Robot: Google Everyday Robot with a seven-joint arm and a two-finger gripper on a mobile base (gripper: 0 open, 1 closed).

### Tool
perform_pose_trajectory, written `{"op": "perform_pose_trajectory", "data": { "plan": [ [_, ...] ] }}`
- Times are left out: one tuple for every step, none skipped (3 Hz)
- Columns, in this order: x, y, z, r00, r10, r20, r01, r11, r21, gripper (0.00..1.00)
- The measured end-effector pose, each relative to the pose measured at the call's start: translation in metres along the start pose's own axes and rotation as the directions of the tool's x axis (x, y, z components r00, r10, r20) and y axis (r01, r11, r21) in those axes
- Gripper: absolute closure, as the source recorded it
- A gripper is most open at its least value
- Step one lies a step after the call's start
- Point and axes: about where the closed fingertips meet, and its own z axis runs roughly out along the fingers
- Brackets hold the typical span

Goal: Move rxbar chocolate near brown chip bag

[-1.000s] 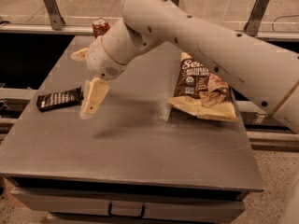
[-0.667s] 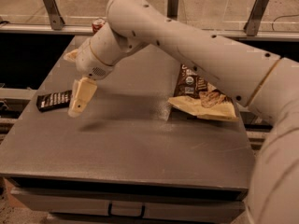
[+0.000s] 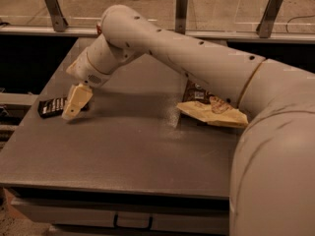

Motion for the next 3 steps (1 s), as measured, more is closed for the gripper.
{"op": "perform_pose_trajectory", "data": {
  "plan": [
    [0.0072, -0.0006, 0.0079, 0.999, 0.039, -0.003, -0.039, 0.9992, 0.003, 0.39],
    [0.0106, 0.0, 0.008, 0.998, 0.056, -0.008, -0.056, 0.9984, 0.006, 0.62],
    [0.0089, -0.0005, 0.0065, 0.998, 0.056, -0.008, -0.056, 0.9984, 0.006, 0.86]
  ]
}}
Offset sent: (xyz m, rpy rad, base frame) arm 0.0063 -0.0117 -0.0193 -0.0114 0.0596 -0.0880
